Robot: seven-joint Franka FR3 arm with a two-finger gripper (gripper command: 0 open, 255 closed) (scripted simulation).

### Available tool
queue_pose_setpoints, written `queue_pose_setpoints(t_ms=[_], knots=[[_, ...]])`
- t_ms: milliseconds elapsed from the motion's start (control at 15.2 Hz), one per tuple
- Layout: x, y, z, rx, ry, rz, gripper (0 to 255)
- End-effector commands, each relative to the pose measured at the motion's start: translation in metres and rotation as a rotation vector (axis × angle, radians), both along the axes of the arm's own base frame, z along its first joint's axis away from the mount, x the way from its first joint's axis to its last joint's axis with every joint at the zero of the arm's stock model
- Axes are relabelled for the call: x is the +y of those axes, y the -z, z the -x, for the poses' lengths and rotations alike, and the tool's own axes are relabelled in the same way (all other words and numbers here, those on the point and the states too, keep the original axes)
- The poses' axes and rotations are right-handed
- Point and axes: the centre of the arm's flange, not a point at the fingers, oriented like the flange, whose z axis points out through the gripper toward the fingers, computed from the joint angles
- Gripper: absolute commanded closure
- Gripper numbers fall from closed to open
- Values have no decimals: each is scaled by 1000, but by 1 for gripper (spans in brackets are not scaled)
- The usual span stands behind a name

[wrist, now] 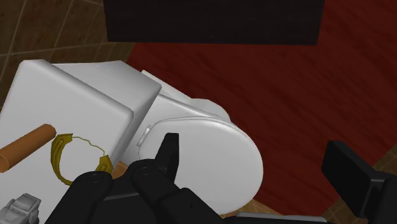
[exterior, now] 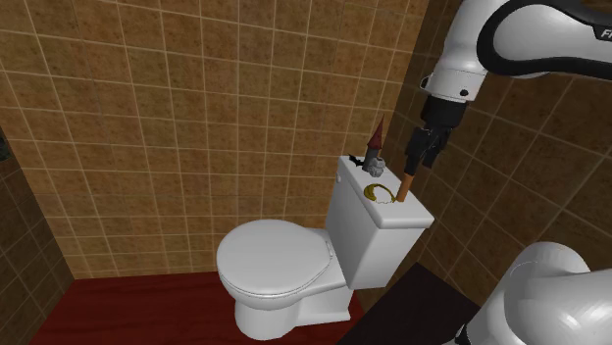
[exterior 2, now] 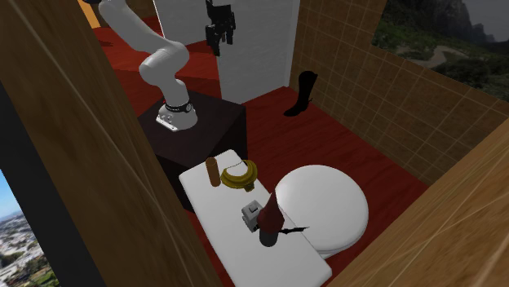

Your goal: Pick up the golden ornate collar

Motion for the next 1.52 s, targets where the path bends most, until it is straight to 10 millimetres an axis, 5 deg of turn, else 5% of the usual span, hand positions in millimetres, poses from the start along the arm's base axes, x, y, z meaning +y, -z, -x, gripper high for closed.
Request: queue_pose_setpoints(t_ms=[0, 1452], knots=[[0, 0, 0, 0, 0, 0, 0], [-163, 189, -128, -67, -3, 57, 0]])
